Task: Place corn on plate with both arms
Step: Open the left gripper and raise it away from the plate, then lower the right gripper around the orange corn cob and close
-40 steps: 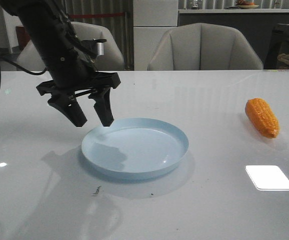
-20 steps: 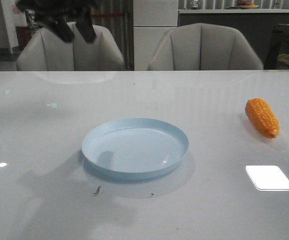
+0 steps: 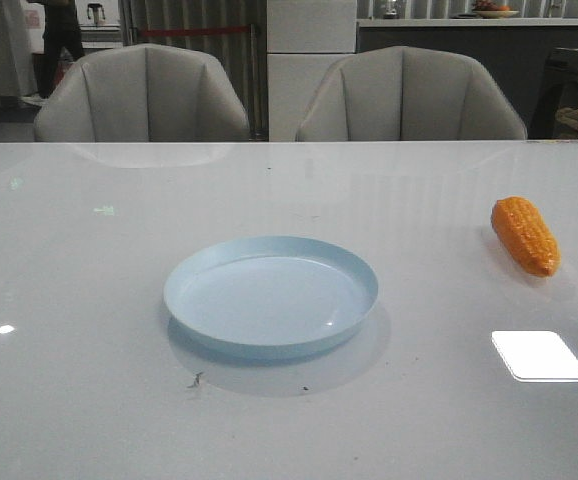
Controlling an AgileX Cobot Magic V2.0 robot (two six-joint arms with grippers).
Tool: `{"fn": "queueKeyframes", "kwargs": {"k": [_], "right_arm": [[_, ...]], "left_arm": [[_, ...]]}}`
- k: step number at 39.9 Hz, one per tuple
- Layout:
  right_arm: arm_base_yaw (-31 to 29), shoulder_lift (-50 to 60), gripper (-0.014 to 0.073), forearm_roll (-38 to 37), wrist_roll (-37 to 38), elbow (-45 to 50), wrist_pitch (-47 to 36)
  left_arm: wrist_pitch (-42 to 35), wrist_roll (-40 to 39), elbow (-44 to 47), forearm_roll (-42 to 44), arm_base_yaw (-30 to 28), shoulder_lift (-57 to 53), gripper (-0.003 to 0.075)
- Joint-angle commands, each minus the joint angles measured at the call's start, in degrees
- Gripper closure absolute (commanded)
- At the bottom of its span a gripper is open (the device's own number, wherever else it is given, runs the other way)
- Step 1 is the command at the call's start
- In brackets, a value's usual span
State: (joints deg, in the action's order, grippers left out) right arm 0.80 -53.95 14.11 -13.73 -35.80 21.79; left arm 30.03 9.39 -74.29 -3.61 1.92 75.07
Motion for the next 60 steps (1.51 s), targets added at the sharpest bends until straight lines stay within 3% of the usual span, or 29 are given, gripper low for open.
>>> {"fn": "queueKeyframes", "kwargs": {"k": [1, 12, 25, 38, 50, 60], "right_arm": [[0.05, 0.47, 0.0088, 0.41, 0.08, -2.02, -3.09], [0.05, 0.47, 0.0088, 0.41, 0.08, -2.02, 0.44], [0.05, -7.82, 0.0088, 0.36, 4.30, -7.66, 4.10], [0.05, -28.23, 0.0088, -0.52, 4.87, -31.05, 11.64], [0.05, -47.77, 0.0088, -10.91, 15.94, -56.40, 27.86], [0.05, -59.59, 0.0088, -11.81, 17.56, -68.12, 35.76]], "left_arm": [[-11.03, -0.73, 8.72, -0.57, -0.64, -8.36, 0.0521], [-16.72, -0.73, 29.61, -1.08, -0.64, -22.25, 0.0594], [-16.44, -0.73, 36.51, -1.25, -0.64, -27.93, 0.0630], [-16.05, -0.73, 36.51, -1.25, -0.64, -27.93, 0.0630], [-16.05, -0.73, 36.51, -1.25, -0.64, -27.93, 0.0630], [-16.05, -0.73, 36.51, -1.25, -0.64, -27.93, 0.0630]]}}
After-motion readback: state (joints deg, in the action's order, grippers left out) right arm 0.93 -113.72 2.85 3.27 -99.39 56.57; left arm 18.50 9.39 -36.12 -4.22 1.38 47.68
